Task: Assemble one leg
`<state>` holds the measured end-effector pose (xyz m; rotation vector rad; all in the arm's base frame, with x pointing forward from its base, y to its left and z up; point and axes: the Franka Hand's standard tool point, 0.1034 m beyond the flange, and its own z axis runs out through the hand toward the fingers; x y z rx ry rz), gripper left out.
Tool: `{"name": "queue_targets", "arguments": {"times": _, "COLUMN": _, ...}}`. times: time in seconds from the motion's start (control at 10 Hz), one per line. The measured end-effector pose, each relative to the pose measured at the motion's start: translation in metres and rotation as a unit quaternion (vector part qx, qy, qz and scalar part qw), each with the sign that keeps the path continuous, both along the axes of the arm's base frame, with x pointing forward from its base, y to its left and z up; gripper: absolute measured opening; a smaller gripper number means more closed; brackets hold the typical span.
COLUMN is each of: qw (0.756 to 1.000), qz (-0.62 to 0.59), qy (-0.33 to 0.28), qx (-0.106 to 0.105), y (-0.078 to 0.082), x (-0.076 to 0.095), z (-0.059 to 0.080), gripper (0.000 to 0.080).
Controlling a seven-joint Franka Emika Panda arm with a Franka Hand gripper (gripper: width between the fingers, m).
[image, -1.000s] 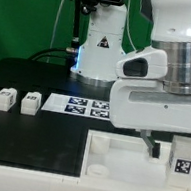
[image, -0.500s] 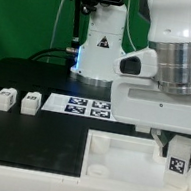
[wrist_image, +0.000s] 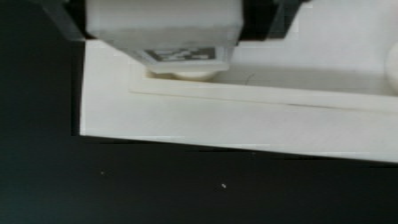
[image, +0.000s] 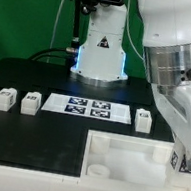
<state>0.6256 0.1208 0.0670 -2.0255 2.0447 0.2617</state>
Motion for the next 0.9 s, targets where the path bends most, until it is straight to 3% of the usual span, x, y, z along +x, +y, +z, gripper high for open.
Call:
{"name": "queue_targets", "arguments": {"times": 0.4, "qw": 0.999, "qz": 0.041, "qy": -0.004, "qx": -0.002, "y": 0.0005, "x": -0.0018, "z": -0.0002, "gripper": 0.0295}}
{"name": "queue_targets", "arguments": {"times": 0.6, "qw": 0.971, "qz": 0.235, "qy": -0.044, "qx": -0.019, "y": -0.0040, "x": 0.0010, "z": 0.0048, "gripper": 0.0606}}
{"name": "queue_targets", "arguments": {"times": 0.9, "qw": 0.920, "qz": 0.381, "qy": -0.088, "qx": -0.025, "y": -0.0055, "x": 0.0010, "z": 0.0045, "gripper": 0.0647}}
